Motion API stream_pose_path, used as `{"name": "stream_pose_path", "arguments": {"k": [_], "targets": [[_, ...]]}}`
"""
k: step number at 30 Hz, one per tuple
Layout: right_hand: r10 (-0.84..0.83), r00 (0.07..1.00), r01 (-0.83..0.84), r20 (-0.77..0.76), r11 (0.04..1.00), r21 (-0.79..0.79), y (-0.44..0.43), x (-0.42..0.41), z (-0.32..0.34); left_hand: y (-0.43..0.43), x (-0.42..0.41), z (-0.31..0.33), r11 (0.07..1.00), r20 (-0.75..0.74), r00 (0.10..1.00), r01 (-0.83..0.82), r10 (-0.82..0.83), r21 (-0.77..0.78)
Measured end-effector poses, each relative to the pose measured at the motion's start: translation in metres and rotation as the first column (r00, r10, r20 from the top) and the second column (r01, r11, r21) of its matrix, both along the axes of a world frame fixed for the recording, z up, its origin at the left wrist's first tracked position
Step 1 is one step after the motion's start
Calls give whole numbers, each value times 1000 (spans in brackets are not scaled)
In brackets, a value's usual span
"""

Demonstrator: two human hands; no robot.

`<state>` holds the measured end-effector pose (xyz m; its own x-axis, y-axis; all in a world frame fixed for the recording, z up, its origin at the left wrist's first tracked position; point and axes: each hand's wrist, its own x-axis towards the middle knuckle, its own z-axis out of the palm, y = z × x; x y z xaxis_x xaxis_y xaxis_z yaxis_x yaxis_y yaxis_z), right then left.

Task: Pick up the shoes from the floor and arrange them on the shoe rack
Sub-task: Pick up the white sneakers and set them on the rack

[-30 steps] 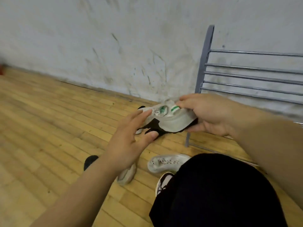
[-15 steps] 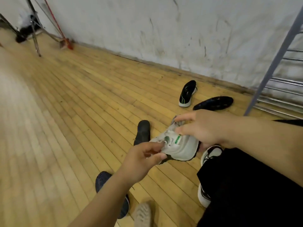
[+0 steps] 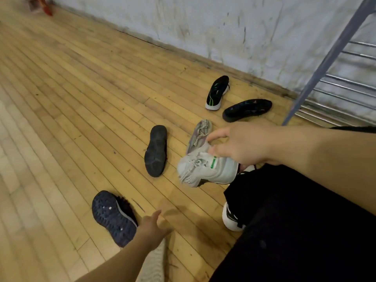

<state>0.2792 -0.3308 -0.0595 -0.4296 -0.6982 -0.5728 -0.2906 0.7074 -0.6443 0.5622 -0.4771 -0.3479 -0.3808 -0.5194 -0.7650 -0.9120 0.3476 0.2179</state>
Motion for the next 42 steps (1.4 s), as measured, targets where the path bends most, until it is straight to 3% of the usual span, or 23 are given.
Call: {"name": "stream_pose_path", "arguments": {"k": [3,9,13,15,17,20,22,24,26,28,33,35,37,39,42], "targets": [[81,992,-77,-92,996,46,-2,-2,-5,8,16,-25,998,147,989,5,-14,61],[202,962,-176,-185,973,150,-12,-5,-14,20,20,-41,995,115,988,-103,102,-2],[268,945,-233,-187,954,187,-19,-4,-17,22,21,-36,978,28,979,-199,201,-65],[277,943,-244,-185,952,183,-21,-4,-19,20,10,-27,973,-134,972,-206,192,-100],[267,946,-235,-185,956,175,-24,-5,-19,7,-7,-11,962,-318,911,-273,263,15],[270,938,-234,-218,956,178,-26,-7,-19,-23,-34,30,845,-479,699,-404,532,349],[294,923,-249,-250,948,196,-26,-9,-19,-44,-48,56,677,-435,553,-371,711,636],[300,915,-251,-268,947,203,-25,-11,-19,-63,-57,73,518,-361,475,-254,803,817],[304,914,-252,-268,944,214,-23,-13,-17,-74,-63,82,405,-303,442,-157,844,900],[341,894,-282,-290,932,227,-18,-13,-14,-76,-69,86,371,-286,438,-122,852,921],[282,914,-225,-291,950,215,-7,-18,-13,-66,-78,95,434,-327,513,-103,794,895],[276,919,-216,-282,950,224,-4,-19,-12,-60,-81,97,610,-394,600,-205,696,765],[272,924,-214,-269,951,225,-2,-18,-9,-57,-83,96,843,-452,735,-310,505,439],[292,919,-229,-266,942,244,1,-19,-5,-50,-87,100,917,-484,780,-310,396,250],[351,884,-273,-310,924,268,6,-19,-1,-30,-104,123,962,-584,767,-182,268,202]]}}
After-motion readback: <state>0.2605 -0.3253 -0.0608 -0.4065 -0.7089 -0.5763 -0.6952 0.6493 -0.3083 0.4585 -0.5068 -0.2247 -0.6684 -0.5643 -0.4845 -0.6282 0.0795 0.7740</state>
